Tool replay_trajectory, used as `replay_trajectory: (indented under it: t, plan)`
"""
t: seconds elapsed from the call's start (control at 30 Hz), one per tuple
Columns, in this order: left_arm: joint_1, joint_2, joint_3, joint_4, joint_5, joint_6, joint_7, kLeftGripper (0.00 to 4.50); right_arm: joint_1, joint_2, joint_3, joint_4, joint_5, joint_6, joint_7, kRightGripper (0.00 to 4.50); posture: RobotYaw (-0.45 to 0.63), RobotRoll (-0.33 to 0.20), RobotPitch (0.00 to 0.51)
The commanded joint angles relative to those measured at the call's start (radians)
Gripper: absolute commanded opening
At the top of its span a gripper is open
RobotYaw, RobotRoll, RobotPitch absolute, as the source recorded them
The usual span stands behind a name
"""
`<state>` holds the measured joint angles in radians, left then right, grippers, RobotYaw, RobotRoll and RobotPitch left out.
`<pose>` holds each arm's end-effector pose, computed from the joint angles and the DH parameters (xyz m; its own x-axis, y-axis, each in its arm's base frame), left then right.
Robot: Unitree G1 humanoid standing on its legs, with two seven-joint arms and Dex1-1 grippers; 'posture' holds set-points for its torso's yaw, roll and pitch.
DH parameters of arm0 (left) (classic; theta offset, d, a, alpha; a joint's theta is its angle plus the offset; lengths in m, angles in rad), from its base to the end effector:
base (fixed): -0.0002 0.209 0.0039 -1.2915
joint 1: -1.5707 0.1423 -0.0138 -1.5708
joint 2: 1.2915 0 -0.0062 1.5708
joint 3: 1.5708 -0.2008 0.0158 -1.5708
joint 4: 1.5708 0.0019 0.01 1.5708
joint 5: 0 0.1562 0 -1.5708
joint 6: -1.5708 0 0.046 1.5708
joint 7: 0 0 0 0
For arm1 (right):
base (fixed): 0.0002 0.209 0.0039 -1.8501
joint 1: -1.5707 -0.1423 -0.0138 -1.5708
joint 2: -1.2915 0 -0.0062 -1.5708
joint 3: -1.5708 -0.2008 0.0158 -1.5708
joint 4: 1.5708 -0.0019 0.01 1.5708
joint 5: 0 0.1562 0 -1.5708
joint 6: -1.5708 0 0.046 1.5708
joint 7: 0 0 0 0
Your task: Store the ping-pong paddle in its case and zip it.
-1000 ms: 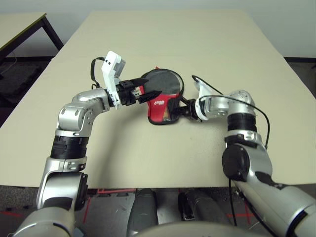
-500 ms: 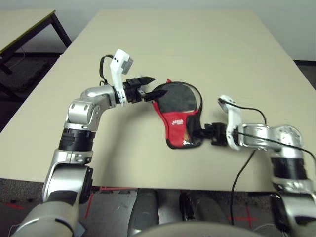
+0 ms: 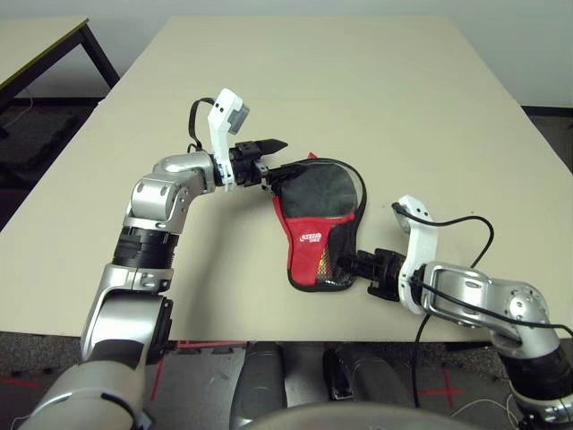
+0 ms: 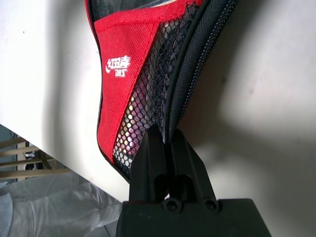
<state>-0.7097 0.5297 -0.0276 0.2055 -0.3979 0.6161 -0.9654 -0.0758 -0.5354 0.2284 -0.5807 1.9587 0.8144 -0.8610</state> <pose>0.3375 0.2181 0.1839 0.5237 -0.8323 -0.1815 0.8443 0.5355 -0.0198 0.1730 -0.1335 0.1337 0.5083 0.6491 -0.5659 -0.1354 0.7092 0.6919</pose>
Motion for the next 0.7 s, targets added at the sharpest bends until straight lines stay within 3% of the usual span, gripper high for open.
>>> replay_trajectory:
  t: [0.03,0.3,0.47,0.7]
  plan:
    - [0.017,0.011,-0.009,-0.013,0.004,0.016,-0.007,4.50,0.051,-0.048,0.072,-0.085,0.013,-0.072,-0.018,0.01,0.05,0.000,0.132]
    - [0.027,0.008,-0.012,-0.025,0.003,0.026,-0.004,4.50,0.063,-0.186,0.132,-0.127,0.013,-0.150,0.053,0.01,0.05,0.000,0.134]
    - [0.025,0.002,-0.017,-0.018,0.008,0.018,-0.005,4.50,0.004,-0.280,0.100,-0.043,0.013,-0.056,0.191,0.01,0.05,0.000,0.126]
    - [-0.001,0.016,0.001,-0.004,0.007,0.013,-0.007,4.50,-0.285,-0.479,0.019,0.194,0.013,0.248,0.555,2.16,0.06,0.000,0.110]
